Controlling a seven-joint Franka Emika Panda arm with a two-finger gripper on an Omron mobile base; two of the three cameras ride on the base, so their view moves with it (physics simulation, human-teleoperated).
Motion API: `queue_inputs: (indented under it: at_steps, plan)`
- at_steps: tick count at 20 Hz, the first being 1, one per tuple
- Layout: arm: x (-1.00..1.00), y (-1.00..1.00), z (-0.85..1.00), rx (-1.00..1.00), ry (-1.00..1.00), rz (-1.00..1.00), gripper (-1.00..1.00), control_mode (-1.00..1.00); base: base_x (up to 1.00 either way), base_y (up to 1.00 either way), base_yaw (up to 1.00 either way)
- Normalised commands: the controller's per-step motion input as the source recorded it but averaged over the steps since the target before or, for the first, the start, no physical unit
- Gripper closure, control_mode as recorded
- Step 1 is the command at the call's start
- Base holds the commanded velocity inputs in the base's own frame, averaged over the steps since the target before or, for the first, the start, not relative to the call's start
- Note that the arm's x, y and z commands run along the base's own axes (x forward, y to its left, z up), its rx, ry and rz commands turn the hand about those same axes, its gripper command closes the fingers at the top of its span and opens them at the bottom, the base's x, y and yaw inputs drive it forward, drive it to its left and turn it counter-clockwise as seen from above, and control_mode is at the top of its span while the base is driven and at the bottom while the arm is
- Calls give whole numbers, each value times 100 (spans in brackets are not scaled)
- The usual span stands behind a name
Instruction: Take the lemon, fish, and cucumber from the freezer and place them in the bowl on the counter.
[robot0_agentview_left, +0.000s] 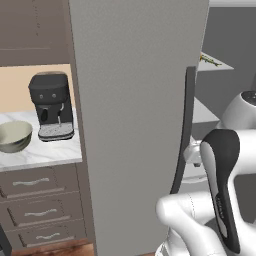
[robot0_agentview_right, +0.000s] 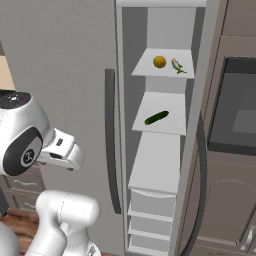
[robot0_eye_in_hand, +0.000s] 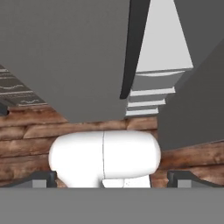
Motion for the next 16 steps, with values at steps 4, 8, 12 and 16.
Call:
queue_inputs:
  at_steps: [4,8,12,16]
  plan:
    - [1,20,0,0,0,3,-100,-100,0,0,0]
    - [0,8,0,0,0,1,-100,-100,0,0,0]
    - [0,0,0,0,0,0,-100,-100,0,0,0]
    - [0,0,0,0,0,0,-100,100,2,-6,0]
